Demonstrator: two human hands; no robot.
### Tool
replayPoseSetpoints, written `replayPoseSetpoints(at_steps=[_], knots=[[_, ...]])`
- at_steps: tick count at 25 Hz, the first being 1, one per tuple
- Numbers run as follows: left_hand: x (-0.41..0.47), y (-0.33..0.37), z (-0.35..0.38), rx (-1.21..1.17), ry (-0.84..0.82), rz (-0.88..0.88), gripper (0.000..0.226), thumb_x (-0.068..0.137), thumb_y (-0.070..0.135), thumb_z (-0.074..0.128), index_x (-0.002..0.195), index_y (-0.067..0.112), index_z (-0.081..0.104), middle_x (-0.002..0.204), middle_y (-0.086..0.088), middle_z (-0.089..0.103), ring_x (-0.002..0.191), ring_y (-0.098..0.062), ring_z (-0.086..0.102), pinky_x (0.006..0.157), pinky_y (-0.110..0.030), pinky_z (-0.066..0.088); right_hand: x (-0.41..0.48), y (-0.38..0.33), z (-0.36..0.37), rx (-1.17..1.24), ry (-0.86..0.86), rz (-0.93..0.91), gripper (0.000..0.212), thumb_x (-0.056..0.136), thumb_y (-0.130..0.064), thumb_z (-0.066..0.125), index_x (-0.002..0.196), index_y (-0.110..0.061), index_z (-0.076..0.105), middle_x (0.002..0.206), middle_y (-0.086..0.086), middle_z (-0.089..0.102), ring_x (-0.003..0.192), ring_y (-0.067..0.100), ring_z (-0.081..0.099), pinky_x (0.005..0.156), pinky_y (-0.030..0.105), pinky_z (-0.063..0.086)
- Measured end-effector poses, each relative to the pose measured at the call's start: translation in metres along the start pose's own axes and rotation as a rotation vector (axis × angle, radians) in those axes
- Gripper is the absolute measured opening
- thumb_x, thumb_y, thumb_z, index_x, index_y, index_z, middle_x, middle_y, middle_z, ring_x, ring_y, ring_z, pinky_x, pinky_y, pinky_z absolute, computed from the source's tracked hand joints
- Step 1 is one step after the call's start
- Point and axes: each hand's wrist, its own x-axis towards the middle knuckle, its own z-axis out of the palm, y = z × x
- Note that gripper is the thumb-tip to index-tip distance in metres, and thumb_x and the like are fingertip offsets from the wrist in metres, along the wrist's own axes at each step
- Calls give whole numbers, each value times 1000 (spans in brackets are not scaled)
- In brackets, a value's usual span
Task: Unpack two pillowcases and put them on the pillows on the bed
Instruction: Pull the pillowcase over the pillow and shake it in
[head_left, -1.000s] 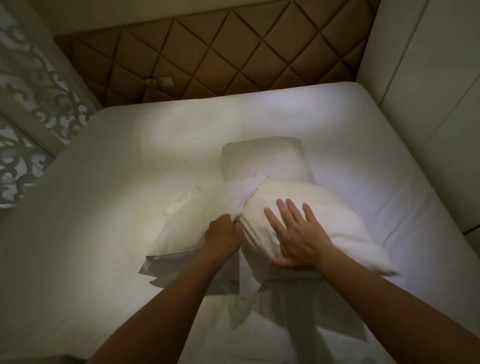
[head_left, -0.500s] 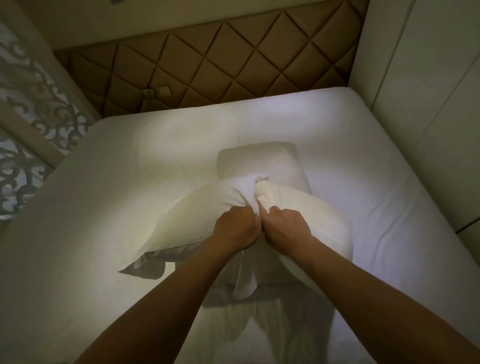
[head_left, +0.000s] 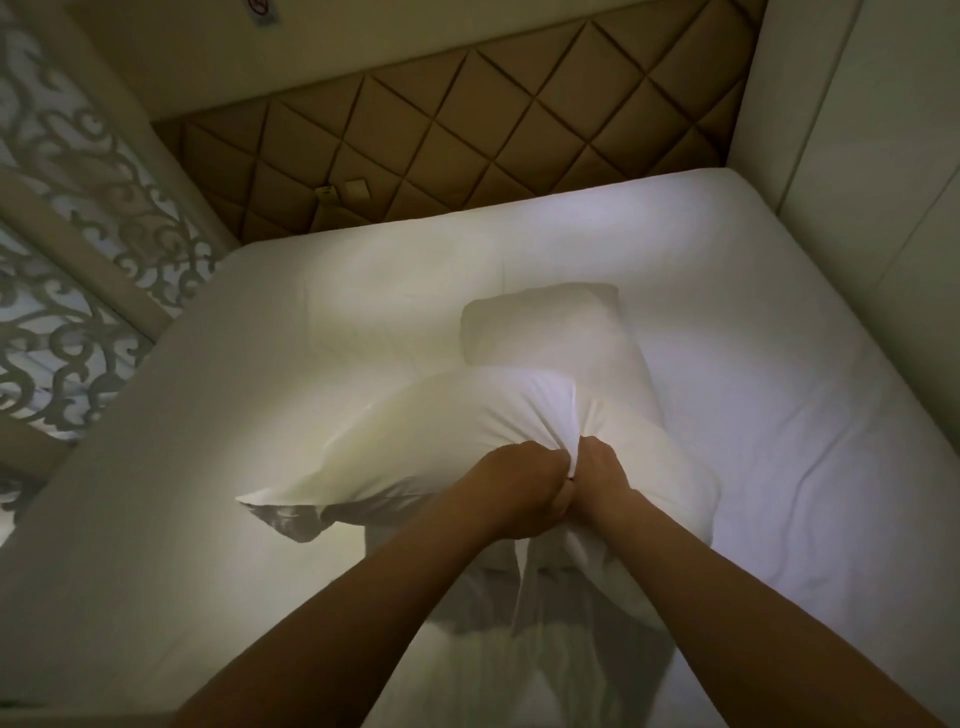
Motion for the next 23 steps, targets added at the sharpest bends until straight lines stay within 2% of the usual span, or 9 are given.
replayPoseSetpoints(at_steps=[1, 3, 5, 8, 12, 15, 17, 21, 23], knots=[[1, -4, 7, -30, -4, -40, 32, 101, 29, 39, 108, 3, 57, 106, -18, 63, 91, -30, 59, 75, -32, 41, -2, 2, -3, -49, 19, -54, 32, 97, -24, 54, 124, -6, 57, 123, 14, 61, 114, 31, 59, 98, 34, 44], [0, -16, 22, -83, 10, -129, 32, 101, 30, 41, 109, 4, 58, 106, -16, 64, 88, -28, 59, 73, -30, 40, -4, 5, -8, -76, 90, -184, 29, 93, -23, 54, 118, -10, 58, 112, 13, 63, 102, 32, 62, 85, 34, 48], [-4, -23, 35, -169, 33, -207, 31, 101, 29, 41, 104, 5, 60, 102, -16, 65, 78, -24, 55, 71, -29, 41, -4, 4, -8, -53, 128, -271, 29, 92, -22, 52, 118, -12, 56, 104, 12, 64, 90, 31, 61, 74, 29, 42], [-9, -22, 38, -314, 80, -251, 32, 101, 27, 40, 98, 4, 62, 97, -15, 67, 77, -23, 58, 71, -28, 45, -6, -1, -3, 14, 160, -311, 29, 91, -20, 52, 120, -14, 55, 100, 11, 66, 86, 31, 60, 72, 30, 43], [-9, -15, 17, -314, 147, -151, 23, 100, 24, 42, 85, 9, 51, 93, -18, 64, 73, -20, 49, 67, -27, 36, -5, -6, -1, 388, 147, -174, 15, 88, -19, 56, 100, -15, 63, 95, 8, 69, 85, 29, 63, 78, 40, 54], [-15, -8, 9, -233, 129, -85, 26, 100, 25, 42, 78, 10, 42, 78, -12, 52, 70, -19, 44, 65, -27, 29, -3, -15, 1, 625, 53, 26, 10, 96, -20, 51, 94, -14, 59, 97, 10, 65, 95, 32, 63, 89, 46, 54], [-19, -6, 10, -232, 98, -59, 27, 100, 26, 42, 78, 10, 43, 75, -7, 47, 69, -20, 44, 66, -28, 29, -3, -16, 4, 698, 42, 75, 13, 100, -19, 46, 92, -13, 56, 97, 11, 61, 98, 34, 61, 92, 47, 53], [-22, 0, 15, -213, 70, -1, 27, 99, 26, 43, 78, 11, 43, 84, -17, 58, 70, -21, 44, 67, -29, 30, -9, -12, -1, 775, 110, 41, 15, 100, -15, 49, 95, -9, 62, 91, 7, 62, 92, 26, 60, 76, 33, 51], [-18, 2, 6, -235, 144, 31, 32, 97, 26, 42, 68, 14, 37, 75, -15, 54, 66, -21, 42, 65, -30, 27, -12, -13, -15, 869, 196, 25, 19, 98, -11, 53, 82, -11, 64, 81, 4, 63, 83, 22, 59, 67, 29, 49]])
